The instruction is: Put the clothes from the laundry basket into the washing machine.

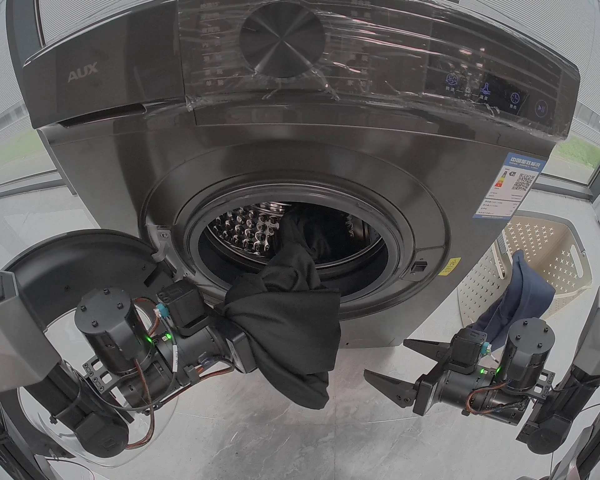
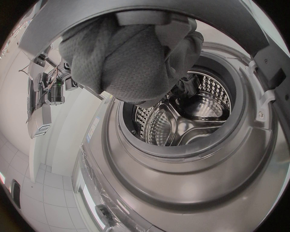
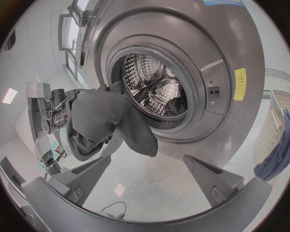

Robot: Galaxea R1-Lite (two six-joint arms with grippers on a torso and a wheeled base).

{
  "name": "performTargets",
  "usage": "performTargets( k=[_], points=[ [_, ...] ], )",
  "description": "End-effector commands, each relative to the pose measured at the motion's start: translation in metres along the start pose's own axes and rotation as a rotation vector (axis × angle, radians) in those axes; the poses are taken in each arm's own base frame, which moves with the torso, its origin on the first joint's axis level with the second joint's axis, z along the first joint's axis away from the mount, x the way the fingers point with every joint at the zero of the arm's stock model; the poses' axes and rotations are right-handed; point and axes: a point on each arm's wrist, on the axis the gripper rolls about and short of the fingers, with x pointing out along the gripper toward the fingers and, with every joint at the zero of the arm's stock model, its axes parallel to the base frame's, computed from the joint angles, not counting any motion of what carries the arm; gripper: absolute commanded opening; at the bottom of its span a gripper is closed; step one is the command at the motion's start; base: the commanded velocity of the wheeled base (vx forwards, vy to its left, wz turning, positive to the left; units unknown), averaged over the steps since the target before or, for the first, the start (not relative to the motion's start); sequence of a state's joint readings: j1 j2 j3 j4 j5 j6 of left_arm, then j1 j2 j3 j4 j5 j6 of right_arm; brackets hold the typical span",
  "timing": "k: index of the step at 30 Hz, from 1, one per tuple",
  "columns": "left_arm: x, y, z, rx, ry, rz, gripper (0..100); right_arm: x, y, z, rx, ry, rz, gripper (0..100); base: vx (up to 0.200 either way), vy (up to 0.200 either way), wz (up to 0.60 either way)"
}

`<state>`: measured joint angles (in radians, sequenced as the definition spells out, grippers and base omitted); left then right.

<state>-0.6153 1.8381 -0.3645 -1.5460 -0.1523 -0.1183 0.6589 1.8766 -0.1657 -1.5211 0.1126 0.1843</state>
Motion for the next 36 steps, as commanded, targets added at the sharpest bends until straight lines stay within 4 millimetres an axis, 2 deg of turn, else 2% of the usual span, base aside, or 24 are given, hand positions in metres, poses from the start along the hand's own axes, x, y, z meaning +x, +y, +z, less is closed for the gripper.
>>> performTargets(
  k=[1,2,3,4,6,8,9,10,15,22,24,27,31,33,34,36],
  points=[
    [0.023,0.003,-0.01,-0.006,0.006,0.001,0,0.001,0.005,0.0,-0.003,-0.003,0.021,100,0.0,0.0,0.0],
    [0.026,0.004,-0.012,-0.006,0.006,0.003,0,0.001,0.005,0.0,-0.003,-0.001,0.022,100,0.0,0.0,0.0],
    [0.044,0.009,-0.019,0.003,0.001,0.021,0,0.0,0.005,0.0,-0.003,0.0,0.022,100,0.0,0.0,0.0],
    [0.047,0.009,-0.021,0.006,-0.001,0.022,0,0.0,0.005,-0.001,-0.003,0.003,0.021,100,0.0,0.0,0.0],
    [0.072,0.015,-0.026,0.006,-0.034,0.029,0,0.001,0.006,0.0,-0.004,-0.002,0.025,100,0.0,0.0,0.0],
    [0.086,0.021,-0.027,0.007,-0.052,0.041,0,0.0,0.007,0.0,-0.005,0.0,0.028,100,0.0,0.0,0.0],
    [0.086,0.021,-0.027,0.007,-0.052,0.041,0,0.0,0.007,0.0,-0.005,0.0,0.028,100,0.0,0.0,0.0],
    [0.1,0.027,-0.036,0.002,-0.043,0.057,0,0.0,0.007,0.0,-0.005,0.0,0.028,100,0.0,0.0,0.0],
    [0.132,0.047,-0.054,0.001,-0.045,0.126,0,0.0,0.007,0.0,-0.006,-0.001,0.029,100,0.0,0.0,0.0],
    [0.174,0.068,-0.057,0.004,-0.05,0.153,0,0.0,0.007,0.0,-0.006,0.002,0.029,100,0.0,0.0,0.0],
    [0.178,0.071,-0.057,0.003,-0.057,0.157,0,0.0,0.007,0.0,-0.006,0.0,0.029,100,0.0,0.0,0.0],
    [0.203,0.081,-0.062,0.011,-0.116,0.198,0,0.0,0.008,0.0,-0.007,0.001,0.032,100,0.0,0.0,0.0],
    [0.219,0.091,-0.049,0.013,-0.141,0.23,0,0.0,0.007,0.0,-0.006,0.001,0.031,100,0.0,0.0,0.0],
    [0.22,0.093,-0.048,0.013,-0.142,0.234,0,0.0,0.007,0.0,-0.006,0.001,0.031,100,0.0,0.0,0.0],
    [0.231,0.104,-0.033,0.013,-0.173,0.284,0,0.0,0.007,-0.001,-0.006,0.004,0.03,100,0.0,0.0,0.0],
    [0.235,0.11,-0.024,0.015,-0.192,0.312,0,0.001,0.007,-0.001,-0.006,0.004,0.03,100,0.0,0.0,0.0]
  ],
)
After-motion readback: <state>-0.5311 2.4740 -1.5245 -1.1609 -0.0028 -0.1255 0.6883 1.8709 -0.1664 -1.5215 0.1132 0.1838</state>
